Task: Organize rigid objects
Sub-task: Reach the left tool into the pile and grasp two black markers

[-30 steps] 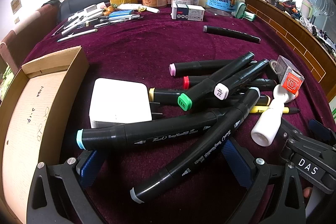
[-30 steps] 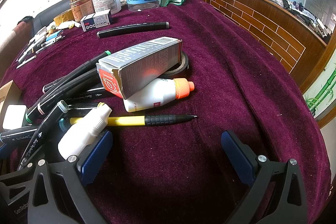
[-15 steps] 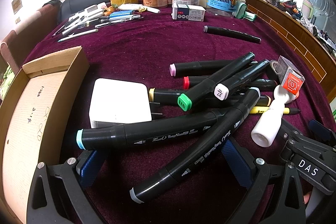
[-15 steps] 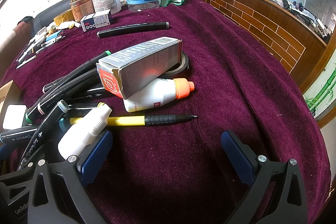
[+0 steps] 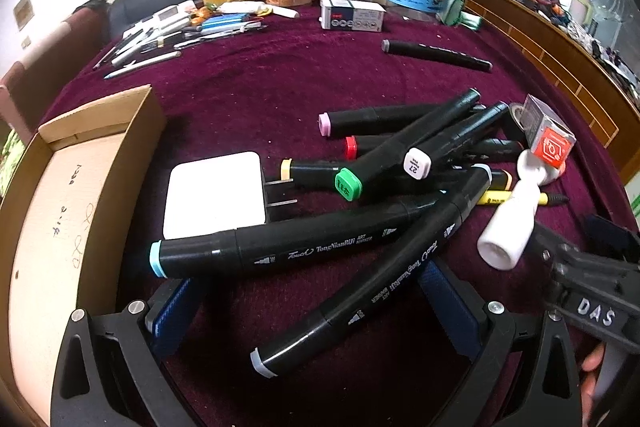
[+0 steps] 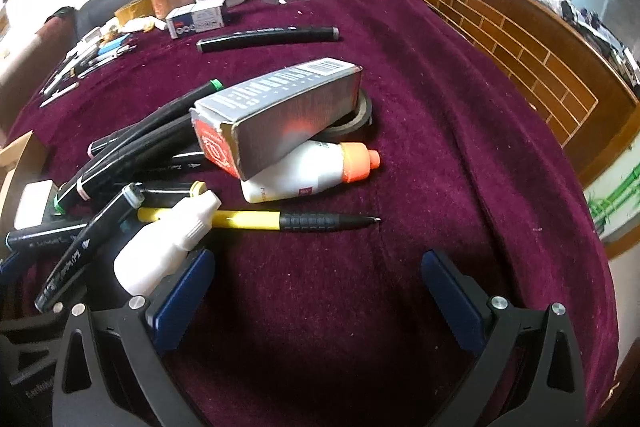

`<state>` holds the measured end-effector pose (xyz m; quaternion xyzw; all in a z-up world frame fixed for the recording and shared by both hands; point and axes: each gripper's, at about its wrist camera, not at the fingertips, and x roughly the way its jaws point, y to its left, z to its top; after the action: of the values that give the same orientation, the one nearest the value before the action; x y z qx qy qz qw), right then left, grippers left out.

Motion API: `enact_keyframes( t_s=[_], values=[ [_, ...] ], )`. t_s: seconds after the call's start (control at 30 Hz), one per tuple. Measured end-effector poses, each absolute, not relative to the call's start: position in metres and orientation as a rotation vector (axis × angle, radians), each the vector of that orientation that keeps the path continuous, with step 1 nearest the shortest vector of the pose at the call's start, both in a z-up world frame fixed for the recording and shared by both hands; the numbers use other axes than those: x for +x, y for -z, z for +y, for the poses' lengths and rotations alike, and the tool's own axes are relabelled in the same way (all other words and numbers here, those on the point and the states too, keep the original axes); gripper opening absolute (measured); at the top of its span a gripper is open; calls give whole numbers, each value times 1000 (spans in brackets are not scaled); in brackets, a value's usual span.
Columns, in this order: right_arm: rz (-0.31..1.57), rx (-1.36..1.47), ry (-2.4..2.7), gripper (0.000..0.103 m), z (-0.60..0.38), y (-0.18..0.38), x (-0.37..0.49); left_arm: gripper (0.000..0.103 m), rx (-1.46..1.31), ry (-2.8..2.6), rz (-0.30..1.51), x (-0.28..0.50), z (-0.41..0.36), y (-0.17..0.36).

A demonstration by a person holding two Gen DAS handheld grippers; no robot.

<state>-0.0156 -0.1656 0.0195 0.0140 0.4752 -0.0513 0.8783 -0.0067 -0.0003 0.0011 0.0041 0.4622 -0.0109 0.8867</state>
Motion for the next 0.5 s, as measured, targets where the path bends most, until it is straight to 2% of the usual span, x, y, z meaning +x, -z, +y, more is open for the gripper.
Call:
enact_keyframes(
  t_s=[0.13, 0.33, 0.4, 0.5],
  values=[
    [980, 102, 83, 102, -178, -31, -34, 103, 16, 10, 955, -11, -2, 0],
    [603, 98, 113, 102, -187, -98, -88, 103, 8, 35, 976, -11, 2, -2],
    [488, 111, 99, 102, -190, -113, -89, 98, -30, 69, 1020, -18, 5, -7],
    [505, 143, 87, 102, -201, -125, -51, 93, -94, 177, 1027, -34, 15, -31]
  ],
)
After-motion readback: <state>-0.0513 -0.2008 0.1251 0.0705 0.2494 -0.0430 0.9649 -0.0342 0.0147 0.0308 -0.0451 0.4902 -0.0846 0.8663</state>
